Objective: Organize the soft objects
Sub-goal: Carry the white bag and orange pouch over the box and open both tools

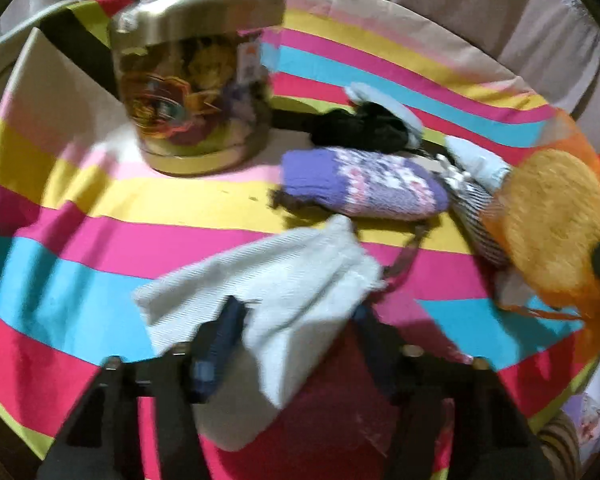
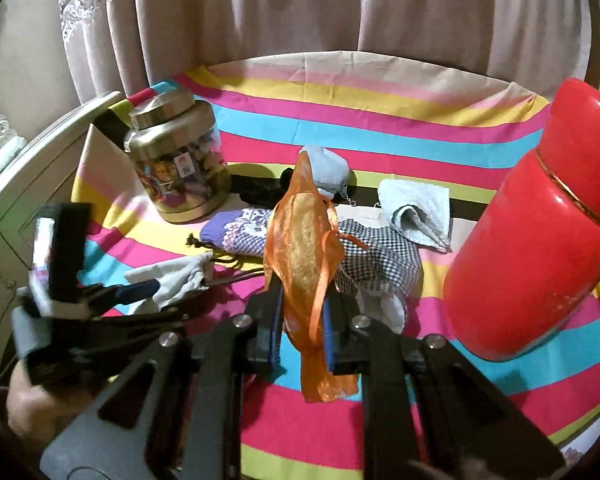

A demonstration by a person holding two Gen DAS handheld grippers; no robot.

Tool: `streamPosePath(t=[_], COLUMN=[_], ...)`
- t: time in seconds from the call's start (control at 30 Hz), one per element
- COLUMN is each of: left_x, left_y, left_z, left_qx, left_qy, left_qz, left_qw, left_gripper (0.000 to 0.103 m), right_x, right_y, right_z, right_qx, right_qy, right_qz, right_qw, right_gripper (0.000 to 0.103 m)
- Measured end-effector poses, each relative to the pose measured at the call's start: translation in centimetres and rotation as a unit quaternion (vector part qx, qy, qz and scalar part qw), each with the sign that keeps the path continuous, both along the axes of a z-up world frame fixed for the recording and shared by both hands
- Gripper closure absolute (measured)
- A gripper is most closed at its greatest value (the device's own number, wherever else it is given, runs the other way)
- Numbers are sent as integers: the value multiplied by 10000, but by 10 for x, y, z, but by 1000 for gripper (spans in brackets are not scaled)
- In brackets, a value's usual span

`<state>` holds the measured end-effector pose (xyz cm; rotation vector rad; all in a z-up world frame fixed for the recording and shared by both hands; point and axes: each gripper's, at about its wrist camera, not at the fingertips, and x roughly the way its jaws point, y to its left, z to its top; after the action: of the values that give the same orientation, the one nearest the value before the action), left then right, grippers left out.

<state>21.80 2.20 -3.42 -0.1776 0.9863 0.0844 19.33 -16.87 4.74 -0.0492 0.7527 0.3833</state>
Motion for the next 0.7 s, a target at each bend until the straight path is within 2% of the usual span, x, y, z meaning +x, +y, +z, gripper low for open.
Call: streamPosePath(t=[0.03, 0.07, 0.17, 0.37, 0.7], left_x=[-2, -3, -11, -29, -54], left_y=[4, 8, 17, 23, 15], left_z=[2, 3, 10, 32, 64], left_qx=[-33, -122, -299, -375, -613], left_qy=[-59, -97, -275, -738, -1197], left_qz=[74, 112, 261, 439, 504], left_qw=[9999, 9998, 9988, 9956, 9896], left_gripper=[75, 83, 89, 90, 92], right_x=[-3, -5, -13, -24, -45], right_y=[-2, -3, -10, -27, -47], right_z=[1, 2, 2, 2, 6], right_qx=[21, 43, 105, 207, 283], right_qy=[7, 15, 52, 113, 94], right_qz=[14, 17, -5, -157, -310], right_qw=[10000, 10000, 9999, 9996, 9991], right_gripper=[84, 84, 84, 84, 84])
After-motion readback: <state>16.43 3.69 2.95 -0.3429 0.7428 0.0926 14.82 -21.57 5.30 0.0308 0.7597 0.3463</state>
